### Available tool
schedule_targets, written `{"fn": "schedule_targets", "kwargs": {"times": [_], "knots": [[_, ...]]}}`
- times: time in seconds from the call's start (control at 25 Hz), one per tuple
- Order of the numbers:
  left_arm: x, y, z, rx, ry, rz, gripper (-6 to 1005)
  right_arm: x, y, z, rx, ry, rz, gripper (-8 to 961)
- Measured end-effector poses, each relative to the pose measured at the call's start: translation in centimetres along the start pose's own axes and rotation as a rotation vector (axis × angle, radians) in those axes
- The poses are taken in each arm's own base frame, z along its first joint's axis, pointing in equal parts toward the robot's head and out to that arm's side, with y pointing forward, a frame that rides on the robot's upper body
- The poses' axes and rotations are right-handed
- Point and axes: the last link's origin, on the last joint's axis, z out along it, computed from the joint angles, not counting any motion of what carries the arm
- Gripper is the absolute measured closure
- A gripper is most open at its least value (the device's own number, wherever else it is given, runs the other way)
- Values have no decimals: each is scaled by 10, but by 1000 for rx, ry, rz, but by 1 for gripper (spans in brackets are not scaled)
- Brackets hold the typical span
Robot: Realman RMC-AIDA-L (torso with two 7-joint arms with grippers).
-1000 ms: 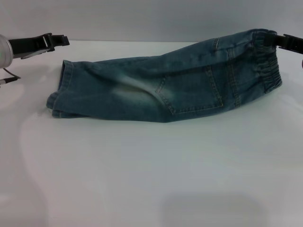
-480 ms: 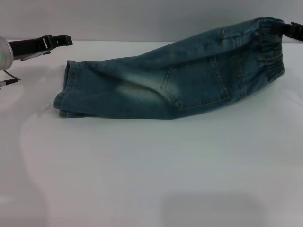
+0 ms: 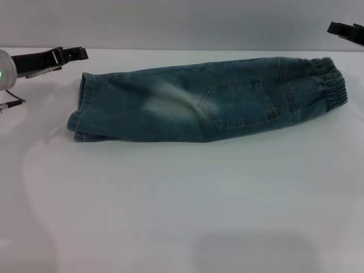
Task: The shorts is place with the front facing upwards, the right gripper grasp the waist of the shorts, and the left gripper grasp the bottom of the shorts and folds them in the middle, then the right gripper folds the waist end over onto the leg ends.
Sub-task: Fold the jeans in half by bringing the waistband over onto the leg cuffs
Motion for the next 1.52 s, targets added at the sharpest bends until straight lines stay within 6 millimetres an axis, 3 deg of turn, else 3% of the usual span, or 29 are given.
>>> {"fn": "schedule_targets", "kwargs": {"times": [0.04, 0.24, 0.52, 0.6, 0.88, 1.52], "knots": [[0, 0, 0, 0, 0, -1, 175, 0, -1, 0, 7, -2, -2, 789], [-1, -1, -1, -4, 6, 1, 174, -1, -8, -2, 44, -14, -5, 552], [-1, -1, -2, -20, 23, -11, 174, 6, -13, -19, -2, 11, -11, 530], [0, -1, -3, -20, 25, -11, 174, 11, -24, -36, -15, 29, 17, 530], [1, -1, -3, -17, 29, -9, 175, 21, -39, -55, 6, 76, 31, 532], [1, 7, 3, -34, 80, -7, 174, 39, -29, -27, 95, 228, -130, 536]]}}
